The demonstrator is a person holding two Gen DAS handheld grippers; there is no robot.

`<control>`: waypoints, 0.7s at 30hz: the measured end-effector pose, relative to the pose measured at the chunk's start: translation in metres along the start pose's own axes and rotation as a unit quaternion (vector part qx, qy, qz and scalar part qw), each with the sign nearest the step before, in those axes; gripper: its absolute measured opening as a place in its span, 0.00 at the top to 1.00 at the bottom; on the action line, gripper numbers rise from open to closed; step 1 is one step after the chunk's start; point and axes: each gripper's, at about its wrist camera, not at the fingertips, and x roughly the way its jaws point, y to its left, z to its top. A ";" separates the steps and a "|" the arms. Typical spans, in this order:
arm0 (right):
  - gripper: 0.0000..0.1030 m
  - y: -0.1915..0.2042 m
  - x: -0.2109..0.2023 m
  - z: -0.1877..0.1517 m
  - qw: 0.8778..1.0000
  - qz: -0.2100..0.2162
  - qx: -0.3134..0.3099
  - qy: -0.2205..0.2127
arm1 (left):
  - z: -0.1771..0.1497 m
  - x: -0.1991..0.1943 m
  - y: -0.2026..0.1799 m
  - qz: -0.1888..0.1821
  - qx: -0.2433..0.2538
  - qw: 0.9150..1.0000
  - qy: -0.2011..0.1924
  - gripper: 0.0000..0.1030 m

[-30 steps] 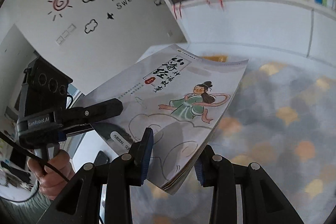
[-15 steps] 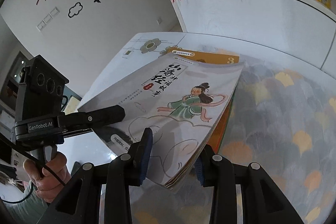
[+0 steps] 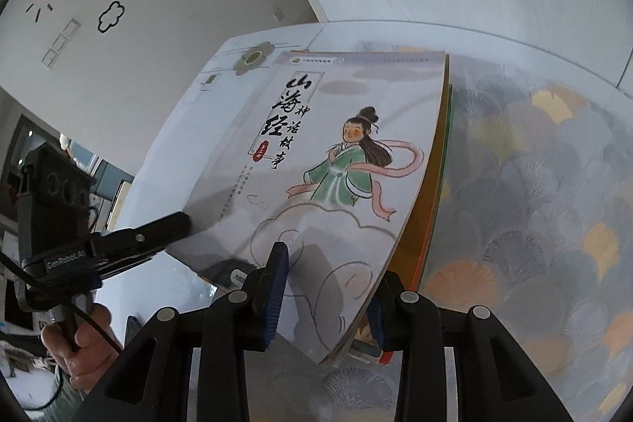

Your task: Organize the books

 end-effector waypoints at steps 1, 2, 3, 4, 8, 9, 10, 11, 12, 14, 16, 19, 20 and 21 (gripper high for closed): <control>0.66 -0.001 0.002 0.001 1.000 0.001 0.003 0.003 | 0.000 -0.004 0.002 0.006 -0.002 1.000 -0.005 0.88; 0.66 -0.002 0.003 -0.001 1.000 0.005 0.006 0.005 | -0.001 -0.009 0.003 0.010 -0.002 1.000 -0.011 0.88; 0.66 -0.003 0.002 -0.002 1.000 0.008 0.010 0.004 | -0.002 -0.013 0.003 0.013 -0.001 1.000 -0.014 0.86; 0.65 -0.005 0.000 -0.004 1.000 0.011 0.015 0.006 | -0.003 -0.016 0.001 0.018 0.001 1.000 -0.018 0.85; 0.63 -0.014 -0.009 -0.015 0.999 0.015 0.037 0.014 | -0.012 -0.025 -0.014 0.047 0.029 0.998 -0.023 0.85; 0.63 -0.018 -0.015 -0.020 0.999 0.015 0.043 0.015 | -0.014 -0.025 -0.021 0.052 0.039 0.998 -0.022 0.85; 0.62 -0.022 -0.021 -0.026 0.999 0.016 0.048 0.014 | -0.018 -0.026 -0.026 0.056 0.047 0.997 -0.021 0.85; 0.62 -0.025 -0.026 -0.032 0.998 0.018 0.052 0.010 | -0.022 -0.026 -0.034 0.060 0.058 0.996 -0.017 0.85; 0.60 -0.031 -0.036 -0.041 0.998 0.017 0.058 0.006 | -0.025 -0.025 -0.040 0.063 0.066 0.996 -0.014 0.85; 0.51 -0.042 -0.053 -0.060 0.997 0.010 0.072 -0.002 | -0.034 -0.022 -0.057 0.071 0.087 0.994 -0.004 0.80; 0.49 -0.053 -0.069 -0.078 0.996 0.003 0.087 -0.012 | -0.043 -0.019 -0.073 0.074 0.108 0.991 -0.001 0.77; 0.49 -0.081 -0.099 -0.117 0.991 -0.006 0.129 -0.020 | -0.061 -0.012 -0.095 0.067 0.127 0.990 0.014 0.77; 0.49 -0.089 -0.106 -0.126 0.990 -0.009 0.140 -0.023 | -0.069 -0.008 -0.105 0.066 0.134 0.989 0.020 0.77; 0.49 -0.097 -0.114 -0.137 0.988 -0.012 0.150 -0.025 | -0.075 -0.005 -0.111 0.066 0.139 0.988 0.022 0.77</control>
